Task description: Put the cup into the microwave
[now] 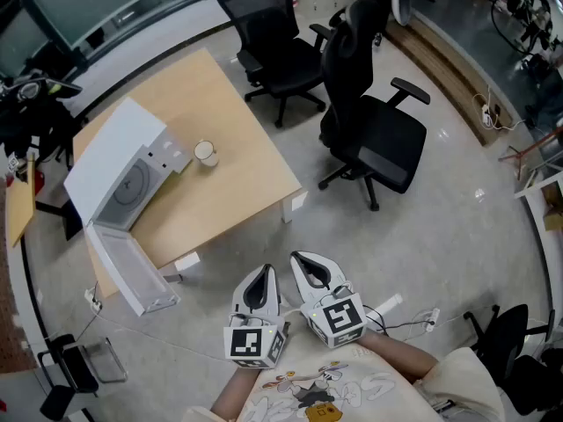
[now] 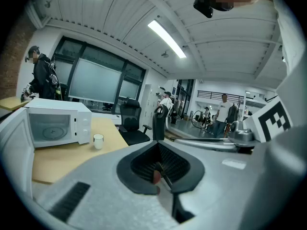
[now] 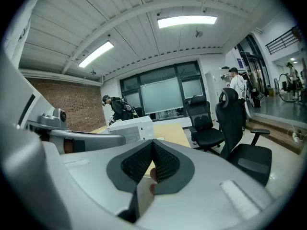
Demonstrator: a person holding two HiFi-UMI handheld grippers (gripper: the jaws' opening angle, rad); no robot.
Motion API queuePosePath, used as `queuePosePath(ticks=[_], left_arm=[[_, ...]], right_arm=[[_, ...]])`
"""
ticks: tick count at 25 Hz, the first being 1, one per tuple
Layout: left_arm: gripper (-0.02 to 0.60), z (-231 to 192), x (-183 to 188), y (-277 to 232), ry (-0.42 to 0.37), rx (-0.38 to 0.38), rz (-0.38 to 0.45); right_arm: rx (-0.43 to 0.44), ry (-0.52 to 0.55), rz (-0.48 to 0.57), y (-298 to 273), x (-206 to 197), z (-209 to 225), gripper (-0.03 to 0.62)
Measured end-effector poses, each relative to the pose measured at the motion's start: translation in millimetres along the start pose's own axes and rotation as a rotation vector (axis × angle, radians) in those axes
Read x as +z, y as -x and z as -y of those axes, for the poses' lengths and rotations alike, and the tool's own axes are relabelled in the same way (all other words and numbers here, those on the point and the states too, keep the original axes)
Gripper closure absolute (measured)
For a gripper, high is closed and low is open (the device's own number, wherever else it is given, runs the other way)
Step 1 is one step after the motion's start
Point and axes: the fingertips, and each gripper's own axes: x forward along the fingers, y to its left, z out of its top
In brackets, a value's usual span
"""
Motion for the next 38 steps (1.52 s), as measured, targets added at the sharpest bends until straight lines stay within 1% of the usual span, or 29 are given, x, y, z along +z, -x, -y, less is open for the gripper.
queuePosePath(ticks=[4,12,17,25,31,35,38], left_arm=[[0.581,-5.9,3.0,-12.5,-0.016,-0.015,0.019],[0.581,-12.8,-2.7,-1.5,0.001,0.002,0.016],[0.581,-14.0,-3.2,2.8,0.010,-0.021,0.019],[0.581,-48.3,-4.8,16.2,0.031,-0.019,0.021],[0.581,-79.0,-10.2,16.4,0.054,-0.018,0.029],[0.581,-92.3,-2.0,0.4,0.066,-0.022,0.018],[0.581,-104.1,9.3,-24.6,0.068,-0.011,0.020]], right_arm=[[-0.029,0.004,0.003,-11.0,1.5,9.4,0.589],[-0.020,0.014,0.002,-10.2,-0.2,-2.5,0.589],[0.034,-0.037,-0.014,-14.2,-3.3,-12.6,0.588],[0.027,-0.015,-0.011,-36.4,-8.1,-39.6,0.588],[0.022,-0.003,-0.023,-59.4,-22.0,-60.6,0.588],[0.033,-0.001,-0.038,-80.6,-14.3,-57.3,0.588],[0.038,-0.002,-0.038,-105.2,-3.1,-38.9,0.588]])
